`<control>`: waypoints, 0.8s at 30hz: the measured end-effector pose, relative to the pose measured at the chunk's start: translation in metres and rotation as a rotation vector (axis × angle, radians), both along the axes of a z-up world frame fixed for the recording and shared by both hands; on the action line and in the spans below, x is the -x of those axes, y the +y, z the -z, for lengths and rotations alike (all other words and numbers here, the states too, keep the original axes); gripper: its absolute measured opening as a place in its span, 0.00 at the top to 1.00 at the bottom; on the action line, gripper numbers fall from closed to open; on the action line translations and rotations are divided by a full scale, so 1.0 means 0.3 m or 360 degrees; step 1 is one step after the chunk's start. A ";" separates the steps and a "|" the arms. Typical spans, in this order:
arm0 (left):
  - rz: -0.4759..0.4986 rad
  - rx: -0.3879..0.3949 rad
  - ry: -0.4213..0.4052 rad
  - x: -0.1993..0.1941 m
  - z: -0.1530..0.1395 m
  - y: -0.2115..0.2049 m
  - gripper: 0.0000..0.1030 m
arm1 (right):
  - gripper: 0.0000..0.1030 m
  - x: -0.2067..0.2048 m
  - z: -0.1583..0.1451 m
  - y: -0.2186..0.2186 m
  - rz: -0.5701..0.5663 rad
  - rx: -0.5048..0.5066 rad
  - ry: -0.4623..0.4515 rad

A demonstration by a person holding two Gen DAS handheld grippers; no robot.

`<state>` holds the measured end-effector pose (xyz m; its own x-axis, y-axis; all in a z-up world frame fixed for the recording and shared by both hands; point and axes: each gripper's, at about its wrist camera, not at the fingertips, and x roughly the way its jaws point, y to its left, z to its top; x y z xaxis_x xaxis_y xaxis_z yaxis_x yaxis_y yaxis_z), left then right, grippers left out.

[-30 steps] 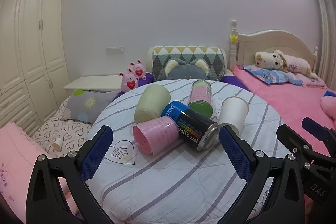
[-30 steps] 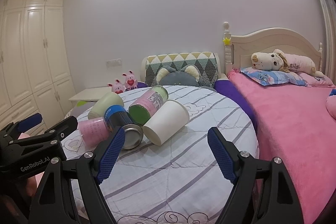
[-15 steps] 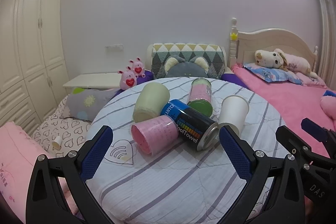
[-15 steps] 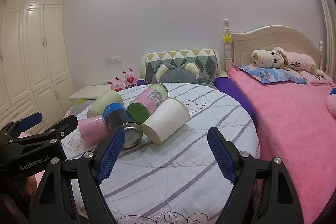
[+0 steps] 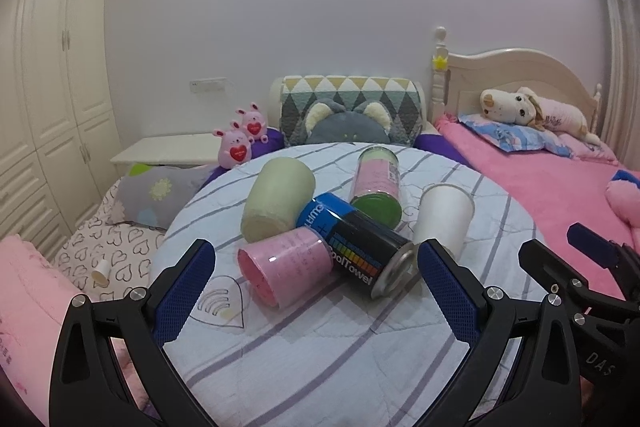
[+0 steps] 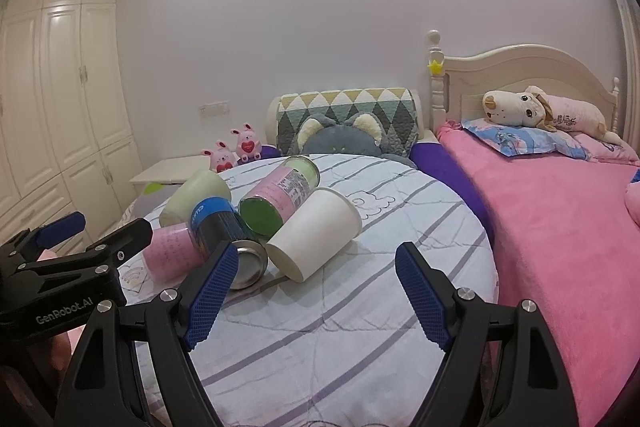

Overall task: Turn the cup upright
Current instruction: 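Move the left gripper down onto the lying pale green cup and close it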

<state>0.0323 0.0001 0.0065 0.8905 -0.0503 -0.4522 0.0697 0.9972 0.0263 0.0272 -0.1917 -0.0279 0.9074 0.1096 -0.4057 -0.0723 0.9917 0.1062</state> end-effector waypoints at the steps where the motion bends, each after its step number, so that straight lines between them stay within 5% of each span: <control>1: 0.0004 0.0015 0.0008 -0.012 -0.002 0.002 0.01 | 0.20 -0.010 -0.002 0.002 -0.0008 0.0002 0.0003; 13: 0.0118 0.0146 0.0137 -0.192 -0.015 0.037 0.01 | 0.20 -0.149 -0.024 0.009 -0.0063 0.0026 0.0071; 24: 0.0145 -0.0039 0.0286 -0.429 -0.068 0.038 0.01 | 0.20 -0.347 -0.044 0.041 -0.0178 0.0070 0.0214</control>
<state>0.1610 0.0114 0.0267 0.7877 -0.1141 -0.6054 0.1655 0.9858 0.0295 0.1313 -0.1795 -0.0148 0.8278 0.1861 -0.5292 -0.1704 0.9822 0.0789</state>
